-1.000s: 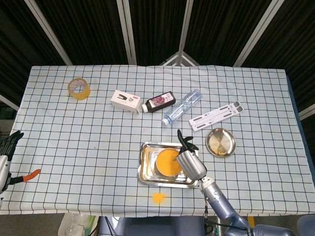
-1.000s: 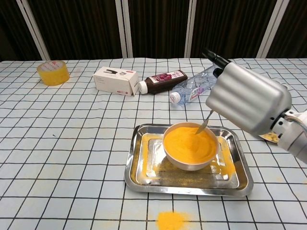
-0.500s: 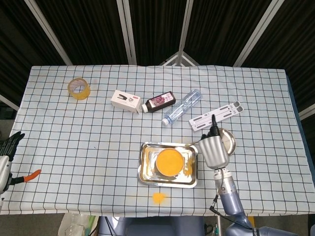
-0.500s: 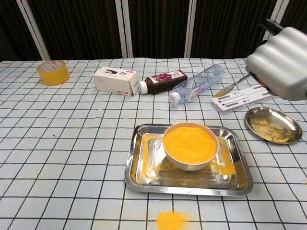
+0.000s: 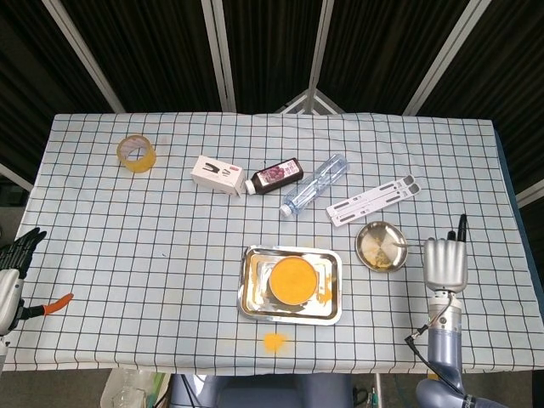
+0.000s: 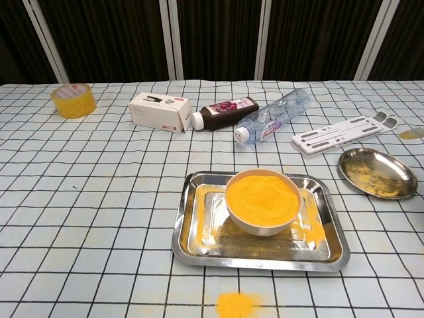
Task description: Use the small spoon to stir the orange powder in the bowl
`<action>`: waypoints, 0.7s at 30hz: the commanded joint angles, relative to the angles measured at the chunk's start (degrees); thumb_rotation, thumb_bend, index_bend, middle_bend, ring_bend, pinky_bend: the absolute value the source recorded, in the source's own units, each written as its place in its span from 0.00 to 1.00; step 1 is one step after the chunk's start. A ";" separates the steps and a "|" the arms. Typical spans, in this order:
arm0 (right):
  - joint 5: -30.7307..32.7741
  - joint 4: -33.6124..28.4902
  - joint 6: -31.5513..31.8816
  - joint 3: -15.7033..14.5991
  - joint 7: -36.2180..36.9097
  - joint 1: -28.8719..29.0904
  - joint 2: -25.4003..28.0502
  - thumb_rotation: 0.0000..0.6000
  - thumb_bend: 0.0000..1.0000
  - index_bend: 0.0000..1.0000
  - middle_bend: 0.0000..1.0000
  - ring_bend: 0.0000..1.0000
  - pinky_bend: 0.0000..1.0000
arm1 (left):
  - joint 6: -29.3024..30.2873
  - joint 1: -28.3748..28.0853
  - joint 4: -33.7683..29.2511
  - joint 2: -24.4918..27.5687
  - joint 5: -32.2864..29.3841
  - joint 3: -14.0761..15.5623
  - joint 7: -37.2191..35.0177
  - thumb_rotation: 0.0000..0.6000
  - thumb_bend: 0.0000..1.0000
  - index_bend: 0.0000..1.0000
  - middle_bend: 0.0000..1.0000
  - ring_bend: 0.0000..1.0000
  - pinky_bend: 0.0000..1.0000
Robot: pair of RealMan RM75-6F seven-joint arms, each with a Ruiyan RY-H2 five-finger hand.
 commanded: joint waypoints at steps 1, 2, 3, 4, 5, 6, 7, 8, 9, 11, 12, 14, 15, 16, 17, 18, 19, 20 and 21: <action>1.14 3.83 -1.22 -1.47 2.33 0.05 -1.68 1.00 0.98 0.89 0.72 0.39 0.00 | 0.09 0.08 0.11 -0.02 0.15 0.10 -0.10 1.00 0.00 0.00 0.00 0.00 0.00; 1.07 5.11 -1.44 -1.86 2.69 0.23 -2.34 1.00 0.98 0.89 0.72 0.39 0.00 | 0.11 0.11 0.19 -0.03 0.24 0.16 -0.11 1.00 0.00 0.00 0.00 0.00 0.00; 0.83 6.41 -1.55 -2.22 3.08 0.45 -3.03 1.00 0.98 0.89 0.72 0.39 0.00 | 0.11 0.12 0.28 -0.05 0.30 0.21 -0.09 1.00 0.00 0.00 0.00 0.00 0.00; 0.59 7.69 -1.77 -2.62 3.50 0.66 -3.72 1.00 0.98 0.89 0.72 0.39 0.00 | 0.09 0.13 0.36 -0.07 0.32 0.26 -0.03 1.00 0.00 0.00 0.00 0.00 0.00; 0.46 8.88 -2.05 -2.99 3.88 0.84 -4.37 1.00 0.98 0.89 0.72 0.39 0.00 | 0.05 0.14 0.40 -0.09 0.30 0.29 0.01 1.00 0.00 0.00 0.00 0.00 0.00; 0.42 10.06 -2.40 -3.36 4.27 1.01 -5.10 1.00 0.98 0.89 0.72 0.39 0.00 | 0.02 0.14 0.45 -0.12 0.29 0.31 0.02 1.00 0.00 0.00 0.00 0.00 0.00; 0.36 11.07 -2.66 -3.61 4.58 1.21 -5.77 1.00 0.98 0.89 0.72 0.39 0.00 | 0.01 0.14 0.51 -0.15 0.26 0.31 0.04 1.00 0.00 0.00 0.00 0.00 0.00; 0.32 11.96 -2.87 -3.81 4.84 1.40 -6.37 1.00 0.98 0.89 0.72 0.39 0.00 | -0.03 0.11 0.53 -0.18 0.23 0.30 0.06 1.00 0.00 0.00 0.00 0.00 0.00; 0.20 12.93 -3.11 -4.03 4.99 1.65 -7.03 1.00 0.98 0.89 0.72 0.39 0.00 | -0.07 0.09 0.55 -0.20 0.23 0.30 0.08 1.00 0.00 0.00 0.00 0.00 0.00; -0.02 14.96 -3.56 -4.32 5.28 2.22 -8.31 1.00 0.98 0.89 0.72 0.39 0.00 | -0.27 0.02 0.61 -0.24 0.20 0.37 0.20 1.00 0.00 0.00 0.00 0.00 0.00; 0.01 15.91 -3.78 -4.32 5.43 2.50 -8.94 1.00 0.98 0.89 0.72 0.39 0.00 | -0.35 0.01 0.64 -0.26 0.18 0.42 0.28 1.00 0.00 0.00 0.00 0.00 0.00; 0.43 17.49 -4.21 -3.80 6.23 3.05 -10.24 1.00 0.98 0.89 0.72 0.39 0.00 | -0.43 0.01 0.66 -0.29 0.10 0.45 0.40 1.00 0.00 0.00 0.00 0.00 0.00; 0.81 18.23 -4.38 -3.34 6.72 3.33 -10.91 1.00 0.98 0.89 0.72 0.39 0.00 | -0.41 0.02 0.65 -0.32 0.06 0.43 0.41 1.00 0.00 0.00 0.00 0.00 0.00; 1.18 18.68 -4.50 -2.95 6.97 3.53 -11.37 1.00 0.98 0.89 0.72 0.39 0.00 | -0.41 0.03 0.64 -0.34 0.03 0.43 0.39 1.00 0.00 0.00 0.00 0.00 0.00; 1.43 18.92 -4.62 -2.69 7.12 3.65 -11.61 1.00 0.98 0.89 0.72 0.39 0.00 | -0.40 0.04 0.65 -0.34 0.00 0.42 0.37 1.00 0.00 0.00 0.00 0.00 0.00; 1.83 19.44 -4.83 -2.23 7.32 3.94 -12.06 1.00 0.98 0.89 0.72 0.39 0.00 | -0.40 0.05 0.65 -0.35 -0.03 0.42 0.36 1.00 0.00 0.00 0.00 0.00 0.00; 1.98 19.75 -4.94 -2.02 7.36 4.14 -12.29 1.00 0.98 0.89 0.72 0.39 0.00 | -0.40 0.06 0.65 -0.35 -0.06 0.42 0.33 1.00 0.00 0.00 0.00 0.00 0.00; 2.15 20.40 -5.17 -1.74 7.30 4.53 -12.67 1.00 0.98 0.89 0.72 0.39 0.00 | -0.40 0.06 0.64 -0.35 -0.06 0.42 0.28 1.00 0.00 0.00 0.00 0.00 0.00; 2.24 21.04 -5.40 -1.60 7.15 4.90 -13.00 1.00 0.98 0.89 0.72 0.39 0.00 | -0.43 0.04 0.64 -0.35 -0.05 0.42 0.23 1.00 0.00 0.00 0.00 0.00 0.00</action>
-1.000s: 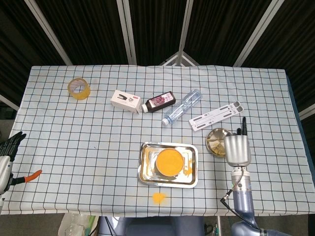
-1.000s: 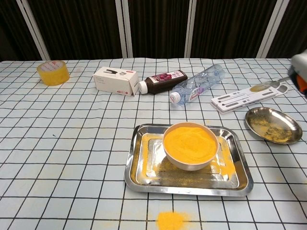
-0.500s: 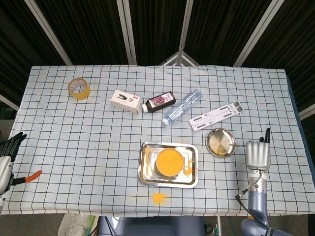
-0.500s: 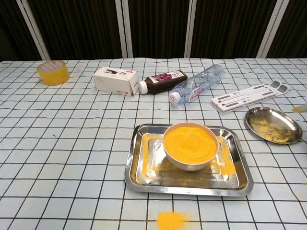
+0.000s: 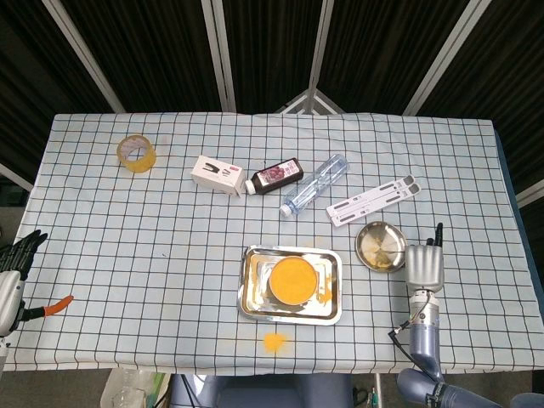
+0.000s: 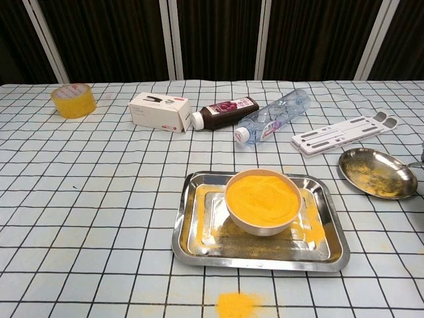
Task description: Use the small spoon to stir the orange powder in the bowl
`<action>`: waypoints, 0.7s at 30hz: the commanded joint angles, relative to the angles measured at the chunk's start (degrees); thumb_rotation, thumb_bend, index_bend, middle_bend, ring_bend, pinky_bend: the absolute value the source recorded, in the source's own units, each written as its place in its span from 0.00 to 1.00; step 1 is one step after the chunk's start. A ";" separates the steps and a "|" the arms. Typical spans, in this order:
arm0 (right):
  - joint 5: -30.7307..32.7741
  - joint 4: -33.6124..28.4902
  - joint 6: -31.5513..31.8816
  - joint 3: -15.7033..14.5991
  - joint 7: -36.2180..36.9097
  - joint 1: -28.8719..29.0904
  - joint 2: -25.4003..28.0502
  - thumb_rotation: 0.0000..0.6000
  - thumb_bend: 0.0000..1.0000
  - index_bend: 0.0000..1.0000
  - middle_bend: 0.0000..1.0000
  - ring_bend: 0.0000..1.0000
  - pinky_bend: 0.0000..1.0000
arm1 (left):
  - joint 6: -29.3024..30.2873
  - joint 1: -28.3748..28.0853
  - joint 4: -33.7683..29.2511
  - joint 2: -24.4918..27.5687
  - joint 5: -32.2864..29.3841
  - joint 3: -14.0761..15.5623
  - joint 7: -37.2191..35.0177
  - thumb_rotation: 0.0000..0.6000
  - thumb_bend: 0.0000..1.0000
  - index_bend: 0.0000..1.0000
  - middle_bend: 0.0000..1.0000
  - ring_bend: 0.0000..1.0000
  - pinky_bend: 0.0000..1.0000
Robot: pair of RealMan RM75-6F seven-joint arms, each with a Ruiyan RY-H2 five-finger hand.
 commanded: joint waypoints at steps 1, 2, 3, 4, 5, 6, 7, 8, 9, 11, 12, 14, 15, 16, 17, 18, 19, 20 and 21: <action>0.60 2.09 -0.84 0.76 -0.13 1.23 -1.29 1.00 0.98 0.88 0.72 0.39 0.00 | -0.10 -0.06 -0.02 0.02 0.02 0.00 -0.10 1.00 0.00 0.00 0.00 0.00 0.00; 0.78 2.79 -0.95 0.92 -0.07 1.50 -1.73 1.00 0.98 0.87 0.71 0.40 0.00 | -0.11 -0.06 -0.02 0.04 0.04 0.00 -0.14 1.00 0.00 0.00 0.00 0.00 0.00; 0.98 3.53 -1.06 1.03 -0.08 1.72 -2.19 1.00 0.98 0.86 0.71 0.39 0.00 | -0.11 -0.07 -0.01 0.05 0.05 -0.01 -0.16 1.00 0.00 0.00 0.00 0.00 0.00; 1.19 4.04 -1.21 1.09 -0.13 1.85 -2.50 1.00 0.98 0.82 0.69 0.39 0.00 | -0.12 -0.07 -0.01 0.06 0.04 -0.01 -0.20 1.00 0.00 0.00 0.00 0.00 0.00; 1.46 4.69 -1.34 1.21 -0.14 2.03 -2.94 1.00 0.98 0.78 0.67 0.39 0.00 | -0.15 -0.07 0.00 0.08 0.02 0.00 -0.23 1.00 0.00 0.00 0.00 0.00 0.00; 1.72 5.24 -1.45 1.34 -0.08 2.18 -3.37 1.00 0.96 0.72 0.62 0.38 0.00 | -0.19 -0.08 -0.01 0.12 -0.02 0.00 -0.23 1.00 0.00 0.00 0.00 0.00 0.00; 1.80 5.42 -1.51 1.36 -0.05 2.23 -3.51 1.00 0.92 0.64 0.56 0.35 0.00 | -0.21 -0.08 -0.02 0.13 -0.03 0.00 -0.24 1.00 0.00 0.00 0.00 0.00 0.00; 1.98 5.88 -1.69 1.32 -0.11 2.35 -3.85 1.00 0.89 0.59 0.53 0.32 0.00 | -0.25 -0.08 -0.05 0.18 -0.08 0.00 -0.28 1.00 0.00 0.00 0.00 0.00 0.00; 2.08 6.28 -1.62 1.26 -0.34 2.42 -4.12 1.00 0.85 0.52 0.48 0.28 0.00 | -0.33 -0.09 -0.06 0.23 -0.12 0.02 -0.30 1.00 0.00 0.00 0.00 0.00 0.00; 2.29 6.78 -1.29 1.26 -0.83 2.51 -4.53 1.00 0.77 0.38 0.39 0.20 0.00 | -0.60 -0.14 -0.10 0.31 -0.31 0.08 -0.18 1.00 0.00 0.00 0.00 0.00 0.00; 2.51 6.80 -1.21 1.34 -1.03 2.54 -4.65 1.00 0.73 0.30 0.35 0.16 0.00 | -0.73 -0.18 -0.15 0.35 -0.36 0.11 -0.12 1.00 0.00 0.00 0.00 0.00 0.00; 3.17 6.48 -0.98 1.72 -1.47 2.54 -4.71 1.00 0.68 0.20 0.27 0.08 0.00 | -0.85 -0.21 -0.26 0.42 -0.39 0.16 0.05 1.00 0.00 0.00 0.00 0.00 0.00; 3.36 6.26 -0.83 1.83 -1.68 2.56 -4.65 1.00 0.66 0.14 0.23 0.04 0.00 | -0.84 -0.20 -0.29 0.44 -0.38 0.17 0.12 1.00 0.00 0.00 0.00 0.00 0.00; 3.45 6.06 -0.68 1.86 -1.85 2.56 -4.54 1.00 0.64 0.09 0.19 0.02 0.00 | -0.81 -0.19 -0.30 0.43 -0.38 0.18 0.21 1.00 0.00 0.00 0.00 0.00 0.00; 3.50 5.84 -0.49 1.89 -1.95 2.53 -4.38 1.00 0.62 0.04 0.15 0.00 0.00 | -0.82 -0.18 -0.31 0.42 -0.41 0.19 0.29 1.00 0.00 0.00 0.00 0.00 0.00; 3.54 5.57 -0.31 1.88 -2.03 2.48 -4.22 1.00 0.61 0.02 0.13 0.00 0.00 | -0.85 -0.18 -0.32 0.40 -0.45 0.21 0.38 1.00 0.00 0.00 0.00 0.00 0.00; 3.55 5.20 -0.07 1.91 -2.04 2.42 -3.99 1.00 0.60 0.00 0.10 0.00 0.00 | -0.88 -0.19 -0.36 0.38 -0.47 0.22 0.45 1.00 0.00 0.00 0.00 0.00 0.00; 3.57 4.77 0.14 1.91 -2.09 2.35 -3.75 1.00 0.58 0.00 0.08 0.00 0.00 | -0.88 -0.19 -0.39 0.37 -0.45 0.23 0.49 1.00 0.00 0.00 0.00 0.00 0.00; 3.53 4.31 0.39 1.89 -2.15 2.28 -3.46 1.00 0.58 0.00 0.06 0.00 0.00 | -0.84 -0.19 -0.39 0.35 -0.40 0.24 0.54 1.00 0.00 0.00 0.00 0.00 0.00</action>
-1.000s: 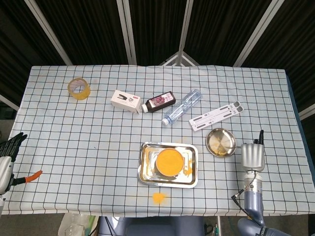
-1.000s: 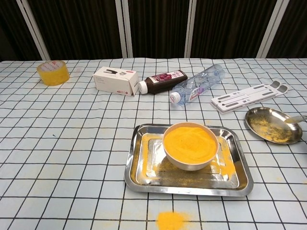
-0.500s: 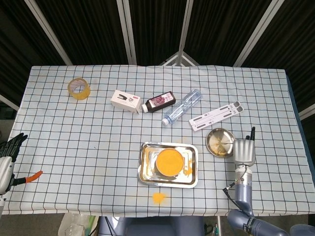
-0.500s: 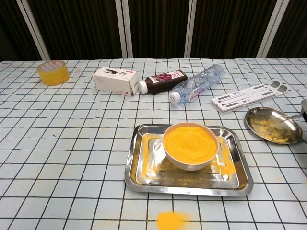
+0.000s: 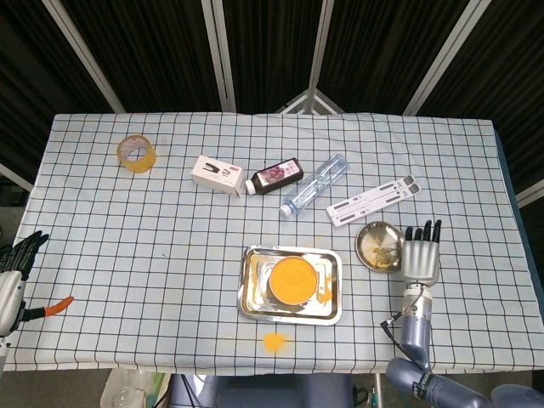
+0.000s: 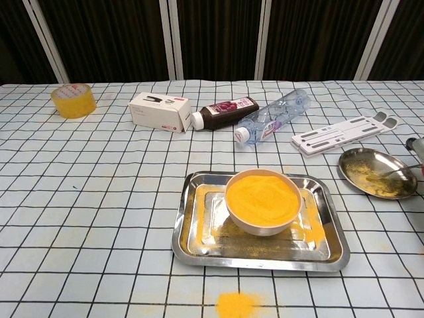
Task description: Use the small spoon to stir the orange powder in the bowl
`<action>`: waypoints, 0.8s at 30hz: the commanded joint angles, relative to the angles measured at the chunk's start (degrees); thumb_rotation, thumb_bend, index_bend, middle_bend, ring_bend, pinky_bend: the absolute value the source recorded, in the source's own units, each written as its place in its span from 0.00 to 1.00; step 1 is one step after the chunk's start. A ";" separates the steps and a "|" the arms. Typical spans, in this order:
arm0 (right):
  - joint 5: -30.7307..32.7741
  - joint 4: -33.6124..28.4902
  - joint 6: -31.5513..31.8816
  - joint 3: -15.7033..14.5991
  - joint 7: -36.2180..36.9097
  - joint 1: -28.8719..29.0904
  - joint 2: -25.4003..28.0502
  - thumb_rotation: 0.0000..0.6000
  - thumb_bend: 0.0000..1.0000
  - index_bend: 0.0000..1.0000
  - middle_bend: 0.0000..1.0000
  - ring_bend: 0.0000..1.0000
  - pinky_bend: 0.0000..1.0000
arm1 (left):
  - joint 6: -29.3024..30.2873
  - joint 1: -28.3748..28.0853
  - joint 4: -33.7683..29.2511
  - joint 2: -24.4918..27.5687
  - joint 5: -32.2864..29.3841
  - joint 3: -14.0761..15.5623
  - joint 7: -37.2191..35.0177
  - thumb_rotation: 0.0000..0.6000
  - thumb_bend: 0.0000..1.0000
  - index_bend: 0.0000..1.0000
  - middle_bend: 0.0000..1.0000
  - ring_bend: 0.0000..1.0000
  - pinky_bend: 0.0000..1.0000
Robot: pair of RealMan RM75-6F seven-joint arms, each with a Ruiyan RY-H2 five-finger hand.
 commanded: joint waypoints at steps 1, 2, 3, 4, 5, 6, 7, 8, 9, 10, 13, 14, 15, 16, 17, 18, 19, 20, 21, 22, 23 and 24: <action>-0.14 -1.24 0.80 -0.04 -0.20 -0.19 0.85 1.00 0.57 0.00 0.05 0.00 0.00 | 0.10 0.03 0.02 -0.04 0.09 0.02 0.11 1.00 0.00 0.00 0.00 0.00 0.00; -0.44 -1.70 1.21 -0.17 -0.34 -0.24 1.30 1.00 0.56 0.00 0.04 0.00 0.00 | 0.15 0.06 0.06 -0.05 0.09 0.03 0.14 1.00 0.00 0.00 0.00 0.00 0.00; -0.68 -2.24 1.56 -0.29 -0.50 -0.31 1.79 1.00 0.55 0.00 0.04 0.00 0.00 | 0.17 0.08 0.09 -0.05 0.07 0.04 0.14 1.00 0.00 0.00 0.00 0.00 0.00; -0.87 -2.88 1.96 -0.37 -0.64 -0.43 2.31 1.00 0.53 0.00 0.03 0.00 0.00 | 0.21 0.11 0.09 -0.05 0.05 0.03 0.12 1.00 0.00 0.00 0.00 0.00 0.00; -1.03 -3.70 2.54 -0.36 -0.69 -0.65 2.99 1.00 0.51 0.00 0.02 0.00 0.00 | 0.26 0.13 0.10 -0.04 0.05 0.03 0.09 1.00 0.00 0.00 0.00 0.00 0.00; -1.05 -4.69 2.99 -0.39 -0.80 -0.94 3.71 1.00 0.49 0.00 0.01 0.00 0.00 | 0.30 0.16 0.13 -0.04 0.07 0.03 0.05 1.00 0.00 0.00 0.00 0.00 0.00; -1.00 -5.80 3.42 -0.41 -1.01 -1.25 4.50 1.00 0.48 0.00 0.00 0.00 0.00 | 0.34 0.18 0.17 -0.03 0.11 0.05 0.01 1.00 0.00 0.00 0.00 0.00 0.00; -1.01 -7.01 3.83 -0.48 -1.18 -1.57 5.39 1.00 0.47 0.00 0.00 0.00 0.00 | 0.35 0.21 0.24 -0.01 0.17 0.10 0.01 1.00 0.00 0.00 0.00 0.00 0.00; -1.31 -8.31 4.41 -0.61 -1.17 -1.93 6.54 1.00 0.46 0.00 0.00 0.00 0.00 | 0.32 0.21 0.30 0.00 0.20 0.13 0.02 1.00 0.00 0.00 0.00 0.00 0.00; -1.67 -9.58 4.78 -0.90 -1.14 -2.31 7.73 1.00 0.45 0.00 0.00 0.00 0.00 | 0.28 0.20 0.34 0.00 0.22 0.16 0.04 1.00 0.00 0.00 0.00 0.00 0.00; -2.97 -13.06 5.82 -1.90 -0.30 -3.56 11.43 1.00 0.45 0.00 0.00 0.00 0.00 | 0.42 0.24 0.39 -0.03 0.40 0.20 0.17 1.00 0.00 0.00 0.00 0.00 0.00; -3.44 -14.22 6.10 -2.20 0.30 -3.98 12.63 1.00 0.45 0.00 0.00 0.00 0.00 | 0.51 0.27 0.41 -0.06 0.46 0.21 0.22 1.00 0.00 0.00 0.00 0.00 0.00; -3.84 -15.41 6.30 -2.49 0.99 -4.43 13.82 1.00 0.45 0.00 0.00 0.00 0.00 | 0.57 0.29 0.44 -0.11 0.51 0.22 0.32 1.00 0.00 0.00 0.00 0.00 0.00; -4.45 -17.18 6.65 -2.99 2.07 -5.20 15.64 1.00 0.45 0.00 0.00 0.00 0.00 | 0.63 0.32 0.46 -0.16 0.55 0.25 0.49 1.00 0.00 0.00 0.00 0.00 0.00; -4.93 -18.42 6.84 -3.40 2.85 -5.72 16.90 1.00 0.45 0.00 0.00 0.00 0.00 | 0.61 0.32 0.48 -0.20 0.52 0.26 0.63 1.00 0.00 0.00 0.00 0.00 0.00; -5.40 -19.58 6.98 -3.85 3.68 -6.25 18.08 1.00 0.45 0.00 0.00 0.00 0.00 | 0.56 0.31 0.50 -0.26 0.46 0.28 0.80 1.00 0.00 0.00 0.00 0.00 0.00; -6.15 -20.87 7.37 -4.57 4.58 -6.99 19.47 1.00 0.45 0.00 0.00 0.00 0.00 | 0.55 0.31 0.54 -0.33 0.42 0.29 1.04 1.00 0.00 0.00 0.00 0.00 0.00; -6.88 -21.91 7.62 -5.19 5.44 -7.55 20.60 1.00 0.45 0.00 0.00 0.00 0.00 | 0.59 0.32 0.56 -0.41 0.40 0.29 1.22 1.00 0.00 0.00 0.00 0.00 0.00; -7.56 -22.77 7.85 -5.75 6.31 -8.05 21.55 1.00 0.45 0.00 0.00 0.00 0.00 | 0.65 0.35 0.55 -0.47 0.43 0.30 1.36 1.00 0.00 0.00 0.00 0.00 0.00; -8.19 -23.47 8.08 -6.32 7.11 -8.55 22.37 1.00 0.45 0.00 0.00 0.00 0.00 | 0.73 0.38 0.54 -0.50 0.46 0.32 1.50 1.00 0.00 0.00 0.00 0.00 0.00; -8.78 -24.04 8.33 -6.89 7.81 -9.05 23.13 1.00 0.45 0.00 0.00 0.00 0.00 | 0.82 0.42 0.54 -0.54 0.50 0.34 1.63 1.00 0.00 0.00 0.00 0.00 0.00; -9.30 -24.65 8.55 -7.44 8.55 -9.58 23.92 1.00 0.45 0.00 0.00 0.00 0.00 | 0.94 0.47 0.53 -0.58 0.59 0.37 1.74 1.00 0.00 0.00 0.00 0.00 0.00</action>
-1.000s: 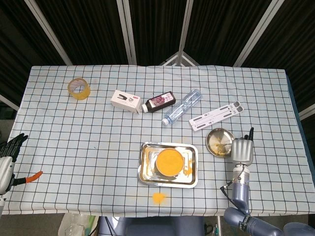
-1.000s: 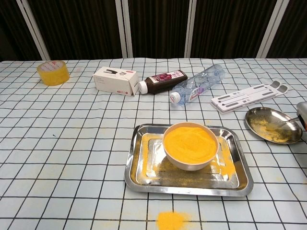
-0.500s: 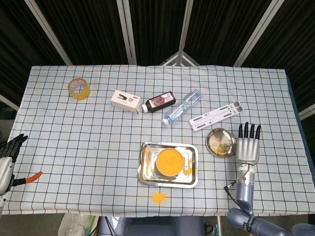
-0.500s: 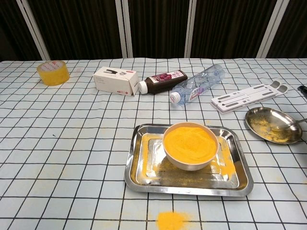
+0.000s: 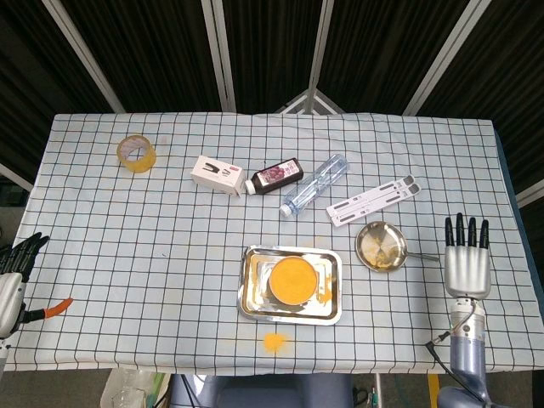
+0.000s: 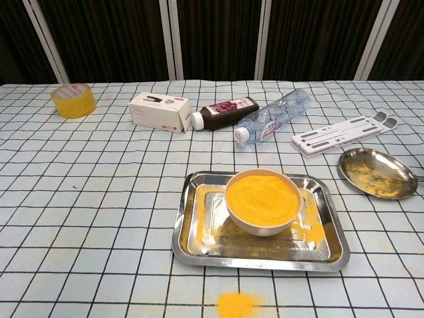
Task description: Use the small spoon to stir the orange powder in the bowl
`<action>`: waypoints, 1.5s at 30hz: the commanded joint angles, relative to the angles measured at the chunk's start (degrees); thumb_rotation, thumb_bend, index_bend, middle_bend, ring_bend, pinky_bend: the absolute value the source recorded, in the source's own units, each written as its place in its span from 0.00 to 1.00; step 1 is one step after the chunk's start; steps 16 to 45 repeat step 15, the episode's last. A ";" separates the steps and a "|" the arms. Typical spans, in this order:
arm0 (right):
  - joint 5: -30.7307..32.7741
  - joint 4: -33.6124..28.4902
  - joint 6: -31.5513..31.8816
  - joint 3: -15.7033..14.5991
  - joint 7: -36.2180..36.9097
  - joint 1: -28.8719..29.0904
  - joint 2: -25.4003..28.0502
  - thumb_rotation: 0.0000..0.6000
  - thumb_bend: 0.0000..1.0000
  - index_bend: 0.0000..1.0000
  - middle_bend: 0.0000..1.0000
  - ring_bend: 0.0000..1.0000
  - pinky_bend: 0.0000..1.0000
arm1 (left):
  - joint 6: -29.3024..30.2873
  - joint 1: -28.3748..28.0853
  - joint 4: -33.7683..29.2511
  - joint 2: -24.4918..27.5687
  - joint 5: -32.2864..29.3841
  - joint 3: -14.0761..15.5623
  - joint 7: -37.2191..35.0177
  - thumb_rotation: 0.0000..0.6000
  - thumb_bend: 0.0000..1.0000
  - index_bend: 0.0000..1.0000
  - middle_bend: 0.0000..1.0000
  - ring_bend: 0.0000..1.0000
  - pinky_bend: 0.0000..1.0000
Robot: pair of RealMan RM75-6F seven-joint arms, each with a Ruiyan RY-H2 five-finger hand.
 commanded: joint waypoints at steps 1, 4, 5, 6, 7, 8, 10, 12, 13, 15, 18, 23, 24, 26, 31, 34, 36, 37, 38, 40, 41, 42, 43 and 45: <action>-2.20 -2.53 1.18 -2.19 2.95 -2.20 2.80 1.00 0.45 0.00 0.00 0.00 0.00 | 0.27 0.12 0.00 -0.10 0.19 0.07 0.24 1.00 0.00 0.00 0.00 0.00 0.00; -4.18 -4.47 2.42 -4.06 6.53 -4.34 5.13 1.00 0.45 0.00 0.00 0.00 0.00 | 0.56 0.26 0.22 -0.21 0.44 0.17 0.57 1.00 0.00 0.00 0.00 0.00 0.00; -5.27 -5.54 3.06 -4.89 8.31 -5.27 6.29 1.00 0.45 0.00 0.00 0.00 0.00 | 0.58 0.29 0.31 -0.24 0.49 0.23 0.67 1.00 0.00 0.00 0.00 0.00 0.00; -6.30 -6.71 3.54 -5.61 9.88 -6.04 7.48 1.00 0.45 0.00 0.00 0.00 0.00 | 0.60 0.30 0.39 -0.25 0.58 0.27 0.76 1.00 0.00 0.00 0.00 0.00 0.00; -7.24 -8.08 3.93 -6.22 11.34 -6.70 8.74 1.00 0.45 0.00 0.00 0.00 0.00 | 0.63 0.30 0.49 -0.26 0.68 0.30 0.82 1.00 0.00 0.00 0.00 0.00 0.00; -8.42 -9.93 4.59 -6.75 13.21 -7.42 10.13 1.00 0.45 0.00 0.00 0.00 0.00 | 0.70 0.29 0.65 -0.27 0.91 0.35 0.93 1.00 0.00 0.00 0.00 0.00 0.00; -11.28 -12.69 5.97 -7.87 16.24 -8.60 12.80 1.00 0.45 0.00 0.00 0.00 0.00 | 0.90 0.33 1.15 -0.30 1.40 0.51 1.31 1.00 0.00 0.00 0.00 0.00 0.00; -14.80 -13.84 8.75 -8.99 17.92 -10.08 14.75 1.00 0.45 0.00 0.00 0.00 0.00 | 1.11 0.38 1.94 -0.37 1.81 0.69 2.28 1.00 0.00 0.00 0.00 0.00 0.00; -15.96 -13.99 9.64 -9.41 18.56 -10.60 15.18 1.00 0.45 0.00 0.00 0.00 0.00 | 1.10 0.39 2.14 -0.38 1.84 0.74 2.64 1.00 0.00 0.00 0.00 0.00 0.00; -18.42 -14.42 11.38 -10.57 20.99 -11.96 16.08 1.00 0.45 0.00 0.00 0.00 0.00 | 1.19 0.35 2.45 -0.46 2.03 0.78 3.33 1.00 0.00 0.00 0.00 0.00 0.00; -18.42 -14.42 11.38 -10.57 20.99 -11.96 16.08 1.00 0.45 0.00 0.00 0.00 0.00 | 1.19 0.35 2.45 -0.46 2.03 0.78 3.33 1.00 0.00 0.00 0.00 0.00 0.00; -18.42 -14.42 11.38 -10.57 20.99 -11.96 16.08 1.00 0.45 0.00 0.00 0.00 0.00 | 1.19 0.35 2.45 -0.46 2.03 0.78 3.33 1.00 0.00 0.00 0.00 0.00 0.00; -18.42 -14.42 11.38 -10.57 20.99 -11.96 16.08 1.00 0.45 0.00 0.00 0.00 0.00 | 1.19 0.35 2.45 -0.46 2.03 0.78 3.33 1.00 0.00 0.00 0.00 0.00 0.00; -18.42 -14.42 11.38 -10.57 20.99 -11.96 16.08 1.00 0.45 0.00 0.00 0.00 0.00 | 1.19 0.35 2.45 -0.46 2.03 0.78 3.33 1.00 0.00 0.00 0.00 0.00 0.00; -18.42 -14.42 11.38 -10.57 20.99 -11.96 16.08 1.00 0.45 0.00 0.00 0.00 0.00 | 1.19 0.35 2.45 -0.46 2.03 0.78 3.33 1.00 0.00 0.00 0.00 0.00 0.00; -18.42 -14.42 11.38 -10.57 20.99 -11.96 16.08 1.00 0.45 0.00 0.00 0.00 0.00 | 1.19 0.35 2.45 -0.46 2.03 0.78 3.33 1.00 0.00 0.00 0.00 0.00 0.00; -18.42 -14.42 11.38 -10.57 20.99 -11.96 16.08 1.00 0.45 0.00 0.00 0.00 0.00 | 1.19 0.35 2.45 -0.46 2.03 0.78 3.33 1.00 0.00 0.00 0.00 0.00 0.00; -18.42 -14.42 11.38 -10.57 20.99 -11.96 16.08 1.00 0.45 0.00 0.00 0.00 0.00 | 1.19 0.35 2.45 -0.46 2.03 0.78 3.33 1.00 0.00 0.00 0.00 0.00 0.00; -18.42 -14.42 11.38 -10.57 20.99 -11.96 16.08 1.00 0.45 0.00 0.00 0.00 0.00 | 1.19 0.35 2.45 -0.46 2.03 0.78 3.33 1.00 0.00 0.00 0.00 0.00 0.00; -18.42 -14.42 11.38 -10.57 20.99 -11.96 16.08 1.00 0.45 0.00 0.00 0.00 0.00 | 1.19 0.35 2.45 -0.46 2.03 0.78 3.33 1.00 0.00 0.00 0.00 0.00 0.00; -18.42 -14.42 11.38 -10.57 20.99 -11.96 16.08 1.00 0.45 0.00 0.00 0.00 0.00 | 1.19 0.35 2.45 -0.46 2.03 0.78 3.33 1.00 0.00 0.00 0.00 0.00 0.00; -18.42 -14.42 11.38 -10.57 20.99 -11.96 16.08 1.00 0.45 0.00 0.00 0.00 0.00 | 1.19 0.35 2.45 -0.46 2.03 0.78 3.33 1.00 0.00 0.00 0.00 0.00 0.00; -18.42 -14.42 11.38 -10.57 20.99 -11.96 16.08 1.00 0.45 0.00 0.00 0.00 0.00 | 1.19 0.35 2.45 -0.46 2.03 0.78 3.33 1.00 0.00 0.00 0.00 0.00 0.00; -18.42 -14.42 11.38 -10.57 20.99 -11.96 16.08 1.00 0.45 0.00 0.00 0.00 0.00 | 1.19 0.35 2.45 -0.46 2.03 0.78 3.33 1.00 0.00 0.00 0.00 0.00 0.00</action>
